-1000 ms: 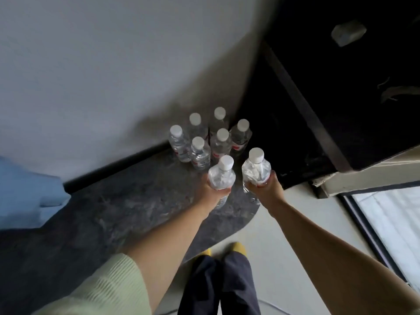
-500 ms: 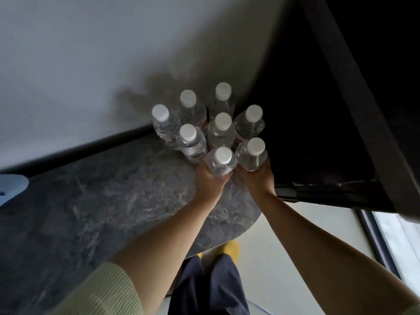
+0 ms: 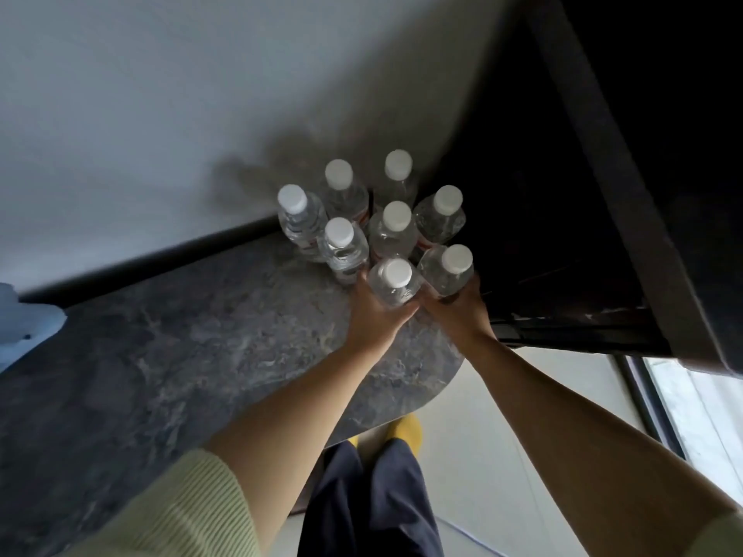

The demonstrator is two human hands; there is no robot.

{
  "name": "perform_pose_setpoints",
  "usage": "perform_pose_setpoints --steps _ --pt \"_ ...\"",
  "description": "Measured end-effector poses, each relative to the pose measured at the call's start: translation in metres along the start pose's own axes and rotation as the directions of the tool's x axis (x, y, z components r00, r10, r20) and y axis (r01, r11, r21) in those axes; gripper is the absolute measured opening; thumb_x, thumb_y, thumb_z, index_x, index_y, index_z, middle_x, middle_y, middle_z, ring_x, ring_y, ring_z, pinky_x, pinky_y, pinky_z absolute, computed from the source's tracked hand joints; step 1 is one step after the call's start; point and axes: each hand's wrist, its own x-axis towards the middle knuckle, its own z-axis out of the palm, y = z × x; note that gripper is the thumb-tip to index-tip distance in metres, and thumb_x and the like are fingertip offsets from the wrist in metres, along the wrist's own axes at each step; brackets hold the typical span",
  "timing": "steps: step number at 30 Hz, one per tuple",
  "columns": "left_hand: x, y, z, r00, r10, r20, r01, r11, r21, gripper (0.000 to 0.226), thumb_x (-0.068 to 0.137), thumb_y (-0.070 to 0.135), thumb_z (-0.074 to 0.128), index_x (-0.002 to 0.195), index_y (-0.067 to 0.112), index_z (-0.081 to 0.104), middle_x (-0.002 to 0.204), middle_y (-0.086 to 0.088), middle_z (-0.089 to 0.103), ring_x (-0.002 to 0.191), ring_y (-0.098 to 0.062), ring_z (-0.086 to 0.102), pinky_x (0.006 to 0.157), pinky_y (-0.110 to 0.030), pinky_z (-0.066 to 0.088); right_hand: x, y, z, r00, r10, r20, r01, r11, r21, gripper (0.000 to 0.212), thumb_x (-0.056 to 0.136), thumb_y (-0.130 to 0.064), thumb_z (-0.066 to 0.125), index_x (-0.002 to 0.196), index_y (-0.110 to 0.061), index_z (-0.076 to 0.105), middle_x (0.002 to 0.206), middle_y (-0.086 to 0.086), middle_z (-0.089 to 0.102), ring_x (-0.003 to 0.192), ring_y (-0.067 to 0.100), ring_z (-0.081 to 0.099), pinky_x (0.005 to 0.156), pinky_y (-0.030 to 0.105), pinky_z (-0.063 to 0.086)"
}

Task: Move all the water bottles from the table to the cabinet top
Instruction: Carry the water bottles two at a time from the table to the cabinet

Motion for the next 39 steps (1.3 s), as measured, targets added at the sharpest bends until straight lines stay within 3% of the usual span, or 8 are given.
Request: perform_pose_setpoints --steps 2,6,10,13,18,23,34,39 --pt "-0.005 0.01 -0.012 0.998 0.013 0.069 -0.018 0.997 0.074 0.085 0.065 0.009 0.087 0.134 -0.006 0.039 0.132 -0.021 0.053 0.127 -0.031 0.05 0.11 -0.045 0.037 -0.013 -0.008 -0.009 1.0 -0.005 -0.013 0.005 1.0 -0.03 0.099 0.068 -0.048 0.08 0.146 -0.026 0.023 0.14 0.004 0.05 0.124 0.02 0.051 0.098 0.029 0.043" --pt "-0.027 0.033 -0.043 0.977 0.035 0.209 -0.072 0.983 0.17 0.093 0.07 0.017 0.084 0.144 0.008 0.028 0.141 -0.004 0.043 0.131 -0.014 0.041 0.107 -0.019 0.031 -0.046 -0.029 -0.031 0.998 -0.044 -0.035 0.039 0.988 -0.15 0.095 0.072 -0.043 0.079 0.147 -0.022 0.026 0.141 0.007 0.048 0.124 0.021 0.049 0.091 0.023 0.037" --pt "-0.047 0.067 -0.082 0.95 0.055 0.307 -0.155 0.937 0.314 0.091 0.075 0.024 0.081 0.146 0.007 0.026 0.146 -0.012 0.041 0.136 -0.024 0.039 0.114 -0.038 0.032 -0.084 -0.064 -0.063 0.994 -0.11 -0.009 0.101 0.94 -0.327 0.081 0.078 -0.034 0.075 0.145 -0.018 0.031 0.143 0.011 0.044 0.127 0.026 0.047 0.098 0.031 0.04" --pt "-0.051 0.11 -0.112 0.917 -0.034 0.397 -0.163 0.878 0.451 0.08 0.079 0.04 0.074 0.143 0.015 0.032 0.139 -0.009 0.049 0.126 -0.023 0.049 0.097 -0.03 0.041 -0.108 -0.108 -0.087 0.981 -0.19 0.026 0.183 0.889 -0.419 0.069 0.084 -0.027 0.07 0.143 -0.016 0.036 0.145 0.011 0.041 0.129 0.027 0.045 0.102 0.031 0.038" --pt "-0.058 0.185 -0.157 0.843 -0.024 0.537 -0.442 0.54 0.717 0.052 0.085 0.046 0.065 0.127 0.017 0.053 0.117 -0.006 0.062 0.106 -0.025 0.061 0.085 -0.035 0.047 -0.138 -0.194 -0.1 0.925 -0.144 0.351 0.372 0.525 -0.766 0.051 0.088 -0.029 0.063 0.136 -0.016 0.048 0.132 0.014 0.049 0.118 0.031 0.053 0.098 0.041 0.047" --pt "-0.084 0.222 -0.194 0.843 0.133 0.521 -0.536 0.282 0.796 0.049 0.089 0.043 0.061 0.131 0.02 0.052 0.126 -0.007 0.056 0.113 -0.027 0.055 0.087 -0.035 0.045 -0.168 -0.25 -0.083 0.877 -0.22 0.428 0.472 0.219 -0.854 0.044 0.09 -0.036 0.057 0.129 -0.017 0.051 0.125 0.01 0.051 0.116 0.031 0.053 0.092 0.044 0.045" --pt "-0.137 0.229 -0.238 0.983 0.095 0.159 -0.184 0.416 0.89 0.053 0.093 0.047 0.053 0.136 0.018 0.045 0.133 -0.009 0.051 0.122 -0.028 0.048 0.097 -0.04 0.043 -0.173 -0.281 -0.045 0.693 -0.314 0.65 0.666 -0.068 -0.743 0.054 0.09 -0.055 0.046 0.133 -0.023 0.047 0.136 0.006 0.052 0.128 0.029 0.048 0.104 0.047 0.036" --pt "-0.164 0.222 -0.217 0.995 0.101 0.019 -0.071 0.537 0.84 0.052 0.092 0.047 0.054 0.135 0.018 0.046 0.134 -0.007 0.051 0.123 -0.026 0.048 0.098 -0.039 0.043 -0.174 -0.28 -0.051 0.606 -0.329 0.724 0.72 -0.16 -0.675 0.042 0.091 -0.044 0.048 0.127 -0.023 0.053 0.134 0.006 0.055 0.125 0.029 0.052 0.102 0.046 0.039"
